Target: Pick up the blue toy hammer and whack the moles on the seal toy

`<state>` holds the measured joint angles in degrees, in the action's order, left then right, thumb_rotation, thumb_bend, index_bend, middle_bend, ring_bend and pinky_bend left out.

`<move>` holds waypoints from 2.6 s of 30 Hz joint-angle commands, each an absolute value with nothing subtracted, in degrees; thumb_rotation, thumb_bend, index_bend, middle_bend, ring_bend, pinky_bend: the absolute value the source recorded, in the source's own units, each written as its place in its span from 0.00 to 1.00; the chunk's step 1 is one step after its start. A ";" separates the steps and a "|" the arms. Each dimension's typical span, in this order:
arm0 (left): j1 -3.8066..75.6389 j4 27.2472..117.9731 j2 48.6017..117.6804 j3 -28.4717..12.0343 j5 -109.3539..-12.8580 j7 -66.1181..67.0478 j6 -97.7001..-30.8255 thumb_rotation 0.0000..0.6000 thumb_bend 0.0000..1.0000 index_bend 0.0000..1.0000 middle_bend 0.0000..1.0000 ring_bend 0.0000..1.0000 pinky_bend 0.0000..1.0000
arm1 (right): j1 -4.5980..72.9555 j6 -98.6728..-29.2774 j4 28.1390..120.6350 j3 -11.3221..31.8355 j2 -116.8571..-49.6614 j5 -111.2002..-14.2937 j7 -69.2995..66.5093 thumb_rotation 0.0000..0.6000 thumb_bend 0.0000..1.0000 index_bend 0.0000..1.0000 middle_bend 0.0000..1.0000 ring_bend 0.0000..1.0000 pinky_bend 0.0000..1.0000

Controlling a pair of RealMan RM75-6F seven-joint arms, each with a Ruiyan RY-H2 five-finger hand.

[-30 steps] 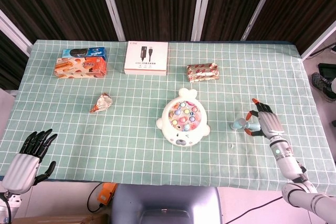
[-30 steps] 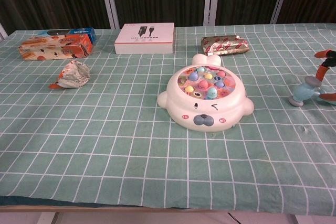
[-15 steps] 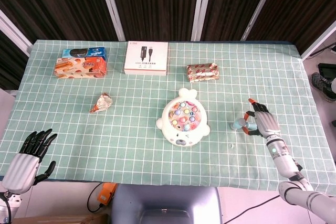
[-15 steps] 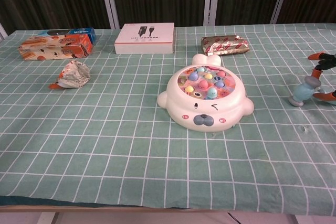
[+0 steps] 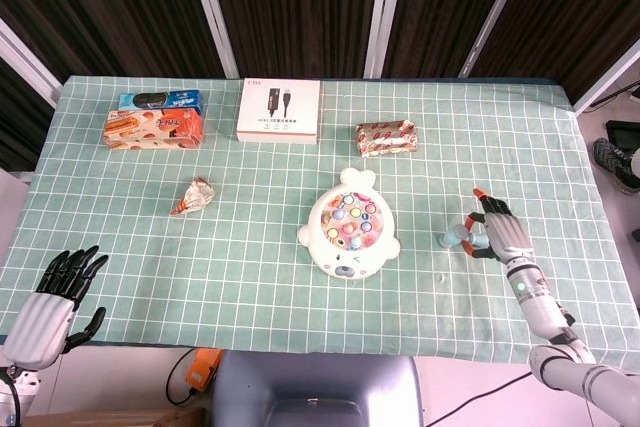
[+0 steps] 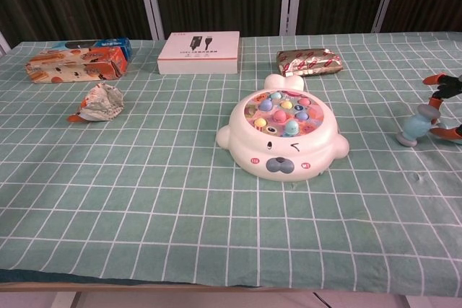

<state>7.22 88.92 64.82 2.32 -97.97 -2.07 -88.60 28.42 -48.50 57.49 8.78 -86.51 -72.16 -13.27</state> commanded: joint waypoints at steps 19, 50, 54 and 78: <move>7.13 88.84 64.78 2.31 -98.08 -2.26 -88.88 1.00 0.41 0.00 0.00 0.00 0.02 | 28.67 -47.71 57.40 8.91 -86.48 -71.36 -12.88 1.00 0.49 0.65 0.00 0.00 0.00; 7.10 88.79 64.76 2.27 -98.17 -2.43 -89.03 1.00 0.41 0.00 0.00 0.00 0.02 | 28.77 -47.16 56.77 9.38 -87.33 -69.39 -10.13 1.00 0.55 0.79 0.11 0.00 0.00; 7.06 88.75 64.73 2.27 -98.20 -2.52 -89.16 1.00 0.41 0.00 0.00 0.00 0.02 | 28.75 -47.27 56.85 9.54 -87.39 -69.11 -9.77 1.00 0.55 0.81 0.12 0.00 0.00; 7.07 88.79 64.68 2.35 -98.27 -2.57 -89.08 1.00 0.41 0.00 0.00 0.00 0.02 | 28.75 -47.84 56.75 9.40 -87.63 -68.76 -6.71 1.00 0.55 0.87 0.43 0.31 0.15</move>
